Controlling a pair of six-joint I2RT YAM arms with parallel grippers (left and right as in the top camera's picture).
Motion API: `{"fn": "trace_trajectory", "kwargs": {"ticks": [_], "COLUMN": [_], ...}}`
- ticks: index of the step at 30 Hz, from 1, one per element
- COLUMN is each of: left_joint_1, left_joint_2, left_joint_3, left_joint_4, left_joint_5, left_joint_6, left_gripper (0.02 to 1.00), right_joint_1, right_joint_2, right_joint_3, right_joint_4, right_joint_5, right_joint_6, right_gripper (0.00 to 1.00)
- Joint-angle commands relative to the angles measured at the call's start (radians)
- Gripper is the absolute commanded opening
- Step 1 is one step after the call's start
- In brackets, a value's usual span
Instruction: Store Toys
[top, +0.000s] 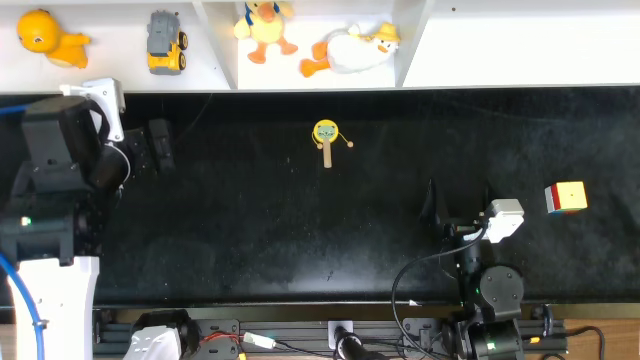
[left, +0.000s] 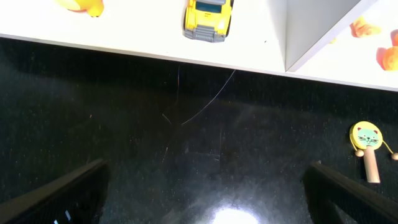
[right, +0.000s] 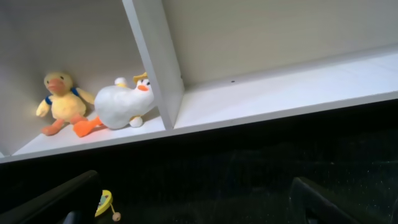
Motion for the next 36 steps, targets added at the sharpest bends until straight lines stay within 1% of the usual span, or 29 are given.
{"fn": "trace_trajectory", "kwargs": {"ticks": [1, 9, 11, 13, 16, 20, 27, 31, 36], "left_joint_1": [-0.004, -0.005, -0.008, -0.011, -0.01, -0.011, -0.011, -0.026, -0.037], "left_joint_2": [0.009, 0.032, 0.012, -0.018, -0.091, -0.23, -0.55, -0.729, -0.897], "left_joint_3": [0.013, 0.012, 0.005, -0.008, -0.059, -0.224, -0.65, -0.848, -1.015], "left_joint_4": [-0.002, -0.042, -0.047, -0.027, 0.004, 0.156, 0.481, 0.61, 0.703], "left_joint_5": [-0.005, -0.003, 0.01, 0.05, 0.048, 0.048, 0.05, 0.051, 0.047], "left_joint_6": [-0.014, -0.015, -0.015, -0.015, -0.015, -0.019, -0.177, -0.179, -0.179], "left_gripper": [0.998, 0.996, 0.998, 0.998, 0.998, 0.998, 0.996, 0.998, 0.998], "right_joint_1": [0.005, 0.005, 0.005, 0.005, 0.005, 0.005, 0.005, 0.005, 0.005], "right_joint_2": [-0.008, -0.008, -0.008, -0.008, -0.008, -0.008, -0.008, -0.008, -0.008], "right_joint_3": [-0.014, -0.014, -0.014, -0.014, -0.014, -0.014, -0.014, -0.014, -0.014], "right_joint_4": [0.005, 0.005, 0.005, 0.005, 0.005, 0.005, 0.005, 0.005, 0.005], "right_joint_5": [0.008, 0.008, 0.008, 0.008, 0.008, 0.008, 0.008, 0.008, 0.008], "right_joint_6": [-0.007, -0.007, -0.007, -0.007, -0.007, -0.007, -0.007, -0.007, -0.007], "right_gripper": [0.996, 0.993, 0.993, 0.996, 0.996, 0.993, 0.996, 0.996, 0.993]}}
